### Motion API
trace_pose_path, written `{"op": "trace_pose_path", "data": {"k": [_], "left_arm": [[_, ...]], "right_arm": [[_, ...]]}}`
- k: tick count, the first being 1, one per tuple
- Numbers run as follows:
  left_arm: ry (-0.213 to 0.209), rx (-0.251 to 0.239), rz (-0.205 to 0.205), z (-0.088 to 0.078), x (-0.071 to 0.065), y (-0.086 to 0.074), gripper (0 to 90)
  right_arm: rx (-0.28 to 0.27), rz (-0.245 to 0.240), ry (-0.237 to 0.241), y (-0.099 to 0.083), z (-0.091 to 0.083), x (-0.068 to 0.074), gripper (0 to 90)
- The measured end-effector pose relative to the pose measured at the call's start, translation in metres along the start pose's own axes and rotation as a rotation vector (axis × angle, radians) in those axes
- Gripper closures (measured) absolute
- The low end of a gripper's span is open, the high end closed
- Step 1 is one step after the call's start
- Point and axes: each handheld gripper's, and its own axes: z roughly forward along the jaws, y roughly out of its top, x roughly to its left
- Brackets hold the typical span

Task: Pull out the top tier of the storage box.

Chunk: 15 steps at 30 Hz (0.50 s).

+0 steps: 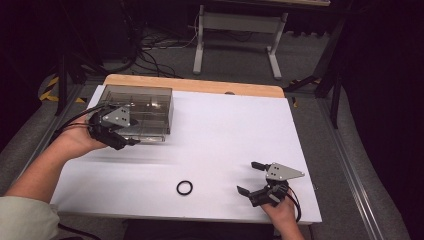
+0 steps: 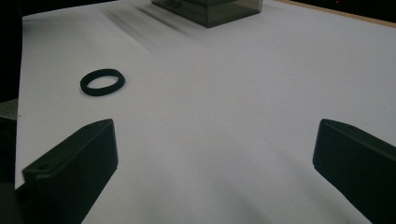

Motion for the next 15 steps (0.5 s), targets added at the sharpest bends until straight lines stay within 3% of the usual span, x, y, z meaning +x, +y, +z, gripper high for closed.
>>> {"op": "trace_pose_path", "data": {"k": [15], "left_arm": [[0.007, -0.064, -0.039, 0.002, -0.018, 0.011, 36.4]], "right_arm": [[0.008, 0.003, 0.006, 0.000, 0.001, 0.000, 0.5]]}}
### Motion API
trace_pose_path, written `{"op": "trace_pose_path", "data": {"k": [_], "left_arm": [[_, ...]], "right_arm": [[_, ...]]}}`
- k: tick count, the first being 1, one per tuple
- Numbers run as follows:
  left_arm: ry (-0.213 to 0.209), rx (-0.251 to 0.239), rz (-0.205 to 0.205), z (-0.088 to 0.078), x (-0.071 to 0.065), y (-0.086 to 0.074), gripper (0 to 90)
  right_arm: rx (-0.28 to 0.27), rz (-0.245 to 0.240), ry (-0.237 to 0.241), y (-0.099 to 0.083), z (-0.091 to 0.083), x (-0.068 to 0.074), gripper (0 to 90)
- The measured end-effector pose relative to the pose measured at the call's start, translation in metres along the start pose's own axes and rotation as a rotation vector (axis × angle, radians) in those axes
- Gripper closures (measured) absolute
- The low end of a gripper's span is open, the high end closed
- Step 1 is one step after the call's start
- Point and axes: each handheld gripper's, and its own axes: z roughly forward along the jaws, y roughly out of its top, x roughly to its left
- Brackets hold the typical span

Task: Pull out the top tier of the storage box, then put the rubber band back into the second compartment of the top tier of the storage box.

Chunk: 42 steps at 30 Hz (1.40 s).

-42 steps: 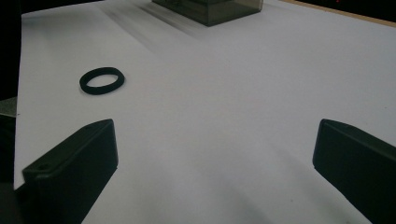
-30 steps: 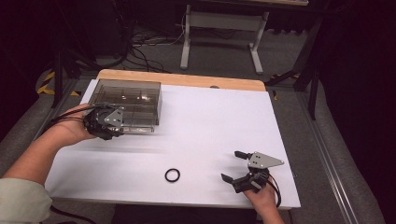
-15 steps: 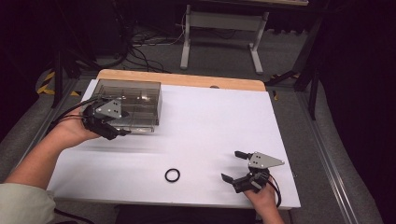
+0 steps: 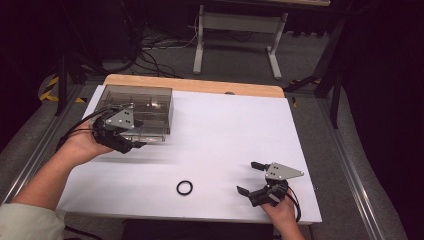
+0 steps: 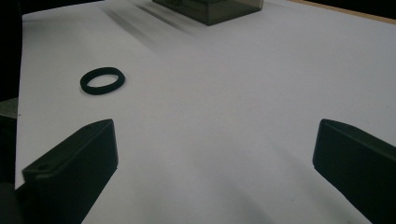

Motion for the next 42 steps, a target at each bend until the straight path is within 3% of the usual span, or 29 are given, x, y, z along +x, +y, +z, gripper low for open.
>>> {"op": "trace_pose_path", "data": {"k": [17, 26, 31, 42], "left_arm": [[-0.081, -0.068, 0.031, 0.020, -0.032, 0.024, 36.6], [-0.140, -0.133, 0.037, 0.036, -0.052, 0.034, 36.5], [-0.173, -0.161, 0.027, 0.043, -0.060, 0.037, 36.3], [-0.211, -0.172, 0.023, 0.058, -0.074, 0.037, 36.1]], "right_arm": [[0.000, -0.004, 0.005, 0.000, 0.000, 0.000, 0.5], [-0.002, -0.006, 0.006, 0.000, 0.000, 0.001, 0.5], [-0.002, -0.007, 0.008, 0.000, 0.000, 0.001, 0.5], [-0.006, -0.008, 0.012, 0.000, -0.001, 0.000, 0.5]]}}
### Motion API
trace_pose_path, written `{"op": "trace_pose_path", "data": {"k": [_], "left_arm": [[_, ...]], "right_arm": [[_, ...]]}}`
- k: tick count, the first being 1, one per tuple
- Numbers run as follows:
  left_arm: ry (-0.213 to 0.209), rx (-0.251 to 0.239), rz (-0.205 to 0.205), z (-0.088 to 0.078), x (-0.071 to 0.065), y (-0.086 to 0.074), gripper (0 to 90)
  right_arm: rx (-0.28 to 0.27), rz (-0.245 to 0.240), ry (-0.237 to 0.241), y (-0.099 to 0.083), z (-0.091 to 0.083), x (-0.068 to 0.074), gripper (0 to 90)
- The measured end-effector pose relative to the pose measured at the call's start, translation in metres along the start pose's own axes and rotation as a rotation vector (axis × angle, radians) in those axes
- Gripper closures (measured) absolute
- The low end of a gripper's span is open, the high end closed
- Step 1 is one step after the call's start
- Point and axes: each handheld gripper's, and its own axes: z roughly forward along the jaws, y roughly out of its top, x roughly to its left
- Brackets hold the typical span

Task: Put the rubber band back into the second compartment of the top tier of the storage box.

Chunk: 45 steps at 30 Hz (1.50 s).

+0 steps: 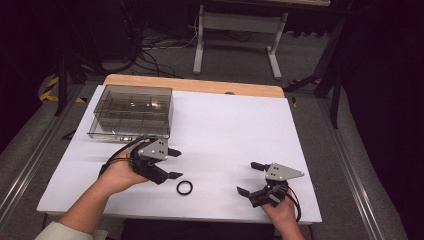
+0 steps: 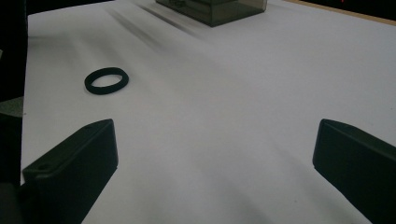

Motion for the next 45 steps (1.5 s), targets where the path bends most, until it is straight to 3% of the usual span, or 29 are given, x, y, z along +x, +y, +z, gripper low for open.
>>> {"op": "trace_pose_path", "data": {"k": [8, 11, 15, 18, 33, 39, 45], "left_arm": [[-0.014, 0.006, -0.014, 0.006, -0.002, -0.001, 36.3], [-0.038, 0.021, -0.035, 0.011, -0.002, -0.002, 37.5], [-0.085, 0.053, -0.091, 0.021, 0.000, -0.007, 38.1], [-0.100, 0.075, -0.102, 0.028, -0.002, -0.008, 38.5], [-0.143, 0.154, -0.103, 0.051, -0.013, -0.012, 40.0], [-0.185, 0.184, -0.112, 0.060, -0.016, -0.016, 41.5], [-0.175, 0.219, -0.122, 0.065, -0.019, -0.019, 45.9]], "right_arm": [[0.000, 0.001, 0.002, 0.000, 0.000, 0.001, 0.5], [0.000, 0.001, 0.003, 0.000, 0.000, 0.001, 0.5], [0.000, 0.000, 0.004, 0.000, 0.000, 0.001, 0.5], [0.000, 0.000, 0.005, 0.000, 0.000, 0.001, 0.5], [0.002, -0.002, 0.009, 0.000, 0.000, 0.001, 0.5], [0.002, -0.002, 0.009, 0.000, 0.000, 0.002, 0.5], [0.002, -0.002, 0.010, 0.000, 0.000, 0.002, 0.5]]}}
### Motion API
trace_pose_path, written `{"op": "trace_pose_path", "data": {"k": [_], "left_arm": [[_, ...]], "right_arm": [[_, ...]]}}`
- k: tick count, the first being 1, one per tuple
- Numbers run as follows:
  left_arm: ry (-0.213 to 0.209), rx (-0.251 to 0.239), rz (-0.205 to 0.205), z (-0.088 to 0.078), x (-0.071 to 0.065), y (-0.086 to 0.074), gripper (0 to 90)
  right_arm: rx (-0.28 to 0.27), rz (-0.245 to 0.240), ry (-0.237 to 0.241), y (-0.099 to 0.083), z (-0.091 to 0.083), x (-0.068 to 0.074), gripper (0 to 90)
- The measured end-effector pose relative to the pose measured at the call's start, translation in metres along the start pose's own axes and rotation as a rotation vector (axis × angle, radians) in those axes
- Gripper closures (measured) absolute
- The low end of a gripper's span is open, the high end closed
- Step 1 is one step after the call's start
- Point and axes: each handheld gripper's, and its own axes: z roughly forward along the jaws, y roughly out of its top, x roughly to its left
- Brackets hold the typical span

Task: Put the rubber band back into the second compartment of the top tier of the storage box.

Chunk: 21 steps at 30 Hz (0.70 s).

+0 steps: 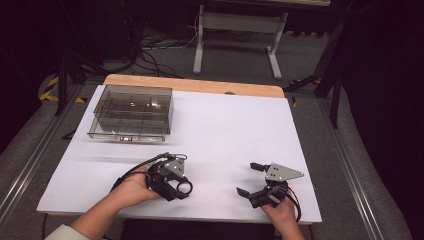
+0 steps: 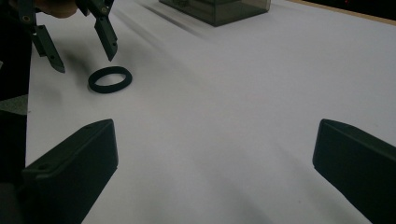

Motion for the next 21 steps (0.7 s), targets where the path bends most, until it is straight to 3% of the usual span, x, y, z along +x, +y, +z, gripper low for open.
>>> {"op": "trace_pose_path", "data": {"k": [10, 16, 21], "left_arm": [[0.012, 0.066, -0.012, 0.008, -0.004, 0.000, 49.5], [0.001, 0.118, 0.014, 0.013, -0.009, 0.001, 53.9], [0.008, 0.123, 0.011, 0.013, -0.009, 0.001, 57.7]], "right_arm": [[0.003, -0.002, 0.002, 0.000, 0.000, 0.000, 0.5], [0.005, -0.005, 0.006, 0.000, 0.000, 0.000, 0.5], [0.006, -0.004, 0.008, 0.000, 0.000, 0.000, 0.5]]}}
